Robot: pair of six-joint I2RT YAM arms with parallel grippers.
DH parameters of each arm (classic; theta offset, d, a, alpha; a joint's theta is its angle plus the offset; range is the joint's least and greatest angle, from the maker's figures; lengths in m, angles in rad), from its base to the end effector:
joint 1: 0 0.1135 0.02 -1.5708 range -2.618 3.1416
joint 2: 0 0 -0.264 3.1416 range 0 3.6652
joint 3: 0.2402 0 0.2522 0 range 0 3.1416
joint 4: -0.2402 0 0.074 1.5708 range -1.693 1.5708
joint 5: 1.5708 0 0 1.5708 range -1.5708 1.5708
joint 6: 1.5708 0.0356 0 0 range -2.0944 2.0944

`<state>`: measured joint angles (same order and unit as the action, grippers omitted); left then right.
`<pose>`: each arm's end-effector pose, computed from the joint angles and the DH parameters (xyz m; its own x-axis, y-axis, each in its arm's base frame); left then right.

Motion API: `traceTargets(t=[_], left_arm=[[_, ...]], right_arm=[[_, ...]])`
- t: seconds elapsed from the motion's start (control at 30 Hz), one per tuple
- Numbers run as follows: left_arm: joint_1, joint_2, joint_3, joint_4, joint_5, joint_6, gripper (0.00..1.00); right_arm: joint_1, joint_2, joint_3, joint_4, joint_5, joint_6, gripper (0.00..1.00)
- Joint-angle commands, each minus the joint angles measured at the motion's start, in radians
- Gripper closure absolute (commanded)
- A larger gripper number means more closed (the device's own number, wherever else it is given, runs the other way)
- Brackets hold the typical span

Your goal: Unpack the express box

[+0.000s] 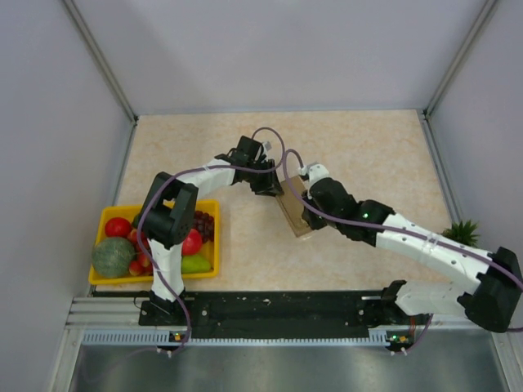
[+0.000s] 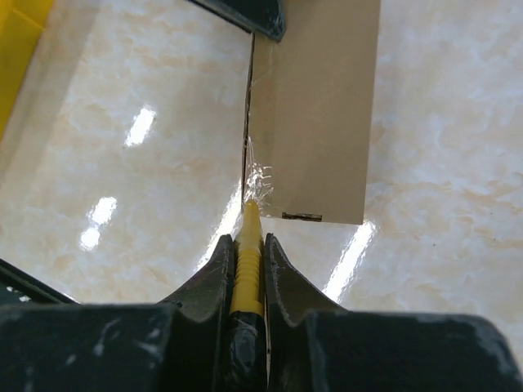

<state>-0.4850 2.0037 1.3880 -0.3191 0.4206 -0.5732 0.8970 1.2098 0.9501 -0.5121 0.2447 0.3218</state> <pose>0.3724 -0.2127 0.1750 -0.9451 -0.0615 -0.3209 0.1519 0.7869 -0.5981 0.1669 0.1952 0.2799 -0.6184 -0.2826 -0.7333 -0.4788 0.8754 0.0664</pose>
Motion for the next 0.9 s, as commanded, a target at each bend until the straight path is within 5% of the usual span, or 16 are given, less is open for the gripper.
traceTargets(t=[0.0, 0.2, 0.37, 0.67, 0.87], left_arm=[[0.014, 0.056, -0.020, -0.071, -0.158, 0.079, 0.61], [0.014, -0.003, -0.027, -0.034, -0.094, 0.095, 0.52], [0.025, -0.091, -0.017, -0.008, -0.013, 0.088, 0.28], [0.111, -0.204, -0.118, 0.049, 0.092, 0.009, 0.27], [0.123, -0.250, -0.190, -0.058, -0.090, -0.017, 0.39]], right_arm=[[0.011, -0.116, 0.027, 0.035, 0.068, -0.010, 1.00], [-0.041, -0.119, 0.006, 0.057, 0.163, 0.023, 1.00], [-0.168, -0.041, 0.018, 0.061, 0.197, 0.040, 1.00], [-0.213, 0.253, 0.150, -0.046, 0.084, 0.023, 1.00], [-0.115, 0.228, 0.157, -0.052, -0.040, 0.034, 1.00]])
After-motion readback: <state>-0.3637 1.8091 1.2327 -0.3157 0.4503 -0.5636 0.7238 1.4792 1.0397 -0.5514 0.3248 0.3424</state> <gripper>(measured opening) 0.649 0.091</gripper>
